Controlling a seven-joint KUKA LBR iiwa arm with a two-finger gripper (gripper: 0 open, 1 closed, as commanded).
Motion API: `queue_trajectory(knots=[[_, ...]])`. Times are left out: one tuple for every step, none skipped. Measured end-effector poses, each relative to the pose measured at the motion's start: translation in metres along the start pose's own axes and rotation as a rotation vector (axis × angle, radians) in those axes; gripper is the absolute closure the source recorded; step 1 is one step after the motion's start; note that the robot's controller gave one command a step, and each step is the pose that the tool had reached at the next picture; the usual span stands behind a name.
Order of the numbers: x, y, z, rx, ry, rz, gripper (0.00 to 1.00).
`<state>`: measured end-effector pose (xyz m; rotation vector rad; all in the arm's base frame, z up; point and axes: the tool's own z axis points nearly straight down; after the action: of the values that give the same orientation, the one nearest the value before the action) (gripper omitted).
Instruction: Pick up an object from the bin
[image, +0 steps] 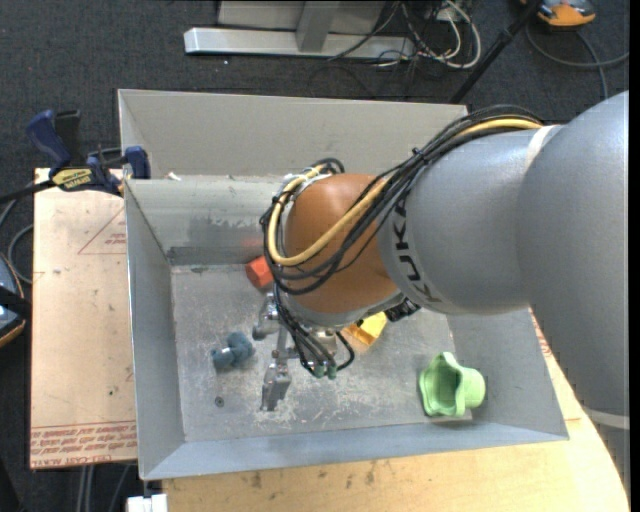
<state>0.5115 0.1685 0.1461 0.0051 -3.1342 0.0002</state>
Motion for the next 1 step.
queue_trajectory(knots=[[-0.0409, -0.0347, -0.0443, 0.0, -0.014, -0.106, 0.0]])
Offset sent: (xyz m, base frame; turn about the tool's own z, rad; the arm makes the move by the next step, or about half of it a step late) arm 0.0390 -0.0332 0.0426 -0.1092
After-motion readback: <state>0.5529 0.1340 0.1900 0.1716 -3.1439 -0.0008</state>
